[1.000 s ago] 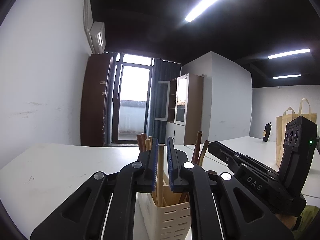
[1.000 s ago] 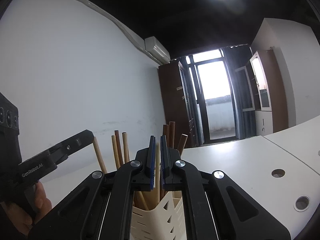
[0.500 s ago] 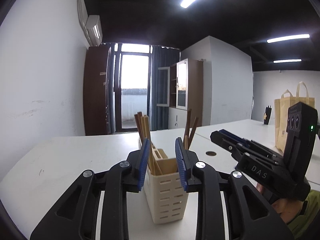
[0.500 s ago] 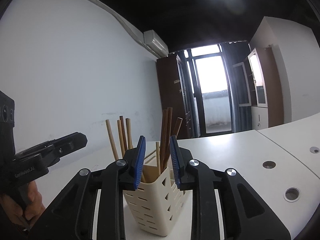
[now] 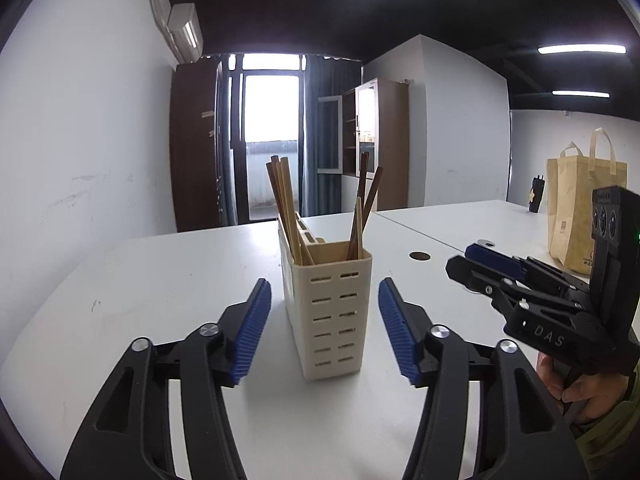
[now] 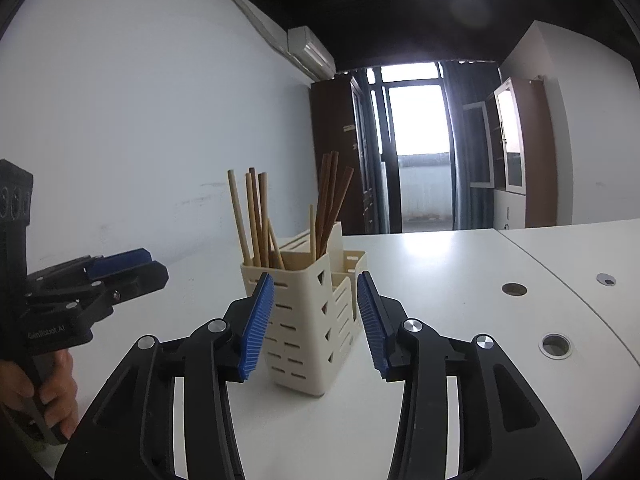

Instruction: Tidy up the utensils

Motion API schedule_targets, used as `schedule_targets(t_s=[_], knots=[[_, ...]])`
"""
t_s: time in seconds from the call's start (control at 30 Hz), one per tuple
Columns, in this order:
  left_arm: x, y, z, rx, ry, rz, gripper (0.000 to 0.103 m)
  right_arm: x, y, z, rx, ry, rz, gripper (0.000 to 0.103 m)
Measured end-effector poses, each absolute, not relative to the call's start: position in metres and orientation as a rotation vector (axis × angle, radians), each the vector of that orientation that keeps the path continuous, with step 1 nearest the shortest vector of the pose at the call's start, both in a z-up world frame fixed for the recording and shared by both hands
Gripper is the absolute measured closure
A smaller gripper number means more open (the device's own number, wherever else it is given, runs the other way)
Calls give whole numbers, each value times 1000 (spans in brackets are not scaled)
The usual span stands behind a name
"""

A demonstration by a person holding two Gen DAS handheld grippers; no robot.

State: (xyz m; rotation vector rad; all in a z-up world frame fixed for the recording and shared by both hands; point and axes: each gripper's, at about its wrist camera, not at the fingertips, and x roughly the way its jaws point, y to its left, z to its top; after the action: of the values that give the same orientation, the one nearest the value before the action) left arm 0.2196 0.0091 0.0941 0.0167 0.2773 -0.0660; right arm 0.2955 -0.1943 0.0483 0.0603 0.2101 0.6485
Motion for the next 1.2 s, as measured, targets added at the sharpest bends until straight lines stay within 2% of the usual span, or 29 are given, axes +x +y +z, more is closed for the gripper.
schedule_targets(t_s=[0.37, 0.8, 1.03, 1.2], knots=[[200, 5, 69, -2, 334, -44, 33, 265, -198, 30, 4, 277, 677, 46], [174, 17, 47, -47, 377, -6, 18, 245, -198, 18, -21, 312, 708, 37], [159, 20, 40, -51, 369, 13, 6, 234, -200, 12, -33, 309, 725, 26], [154, 15, 37, -25, 361, 21, 6, 232, -199, 11, -34, 308, 732, 15]])
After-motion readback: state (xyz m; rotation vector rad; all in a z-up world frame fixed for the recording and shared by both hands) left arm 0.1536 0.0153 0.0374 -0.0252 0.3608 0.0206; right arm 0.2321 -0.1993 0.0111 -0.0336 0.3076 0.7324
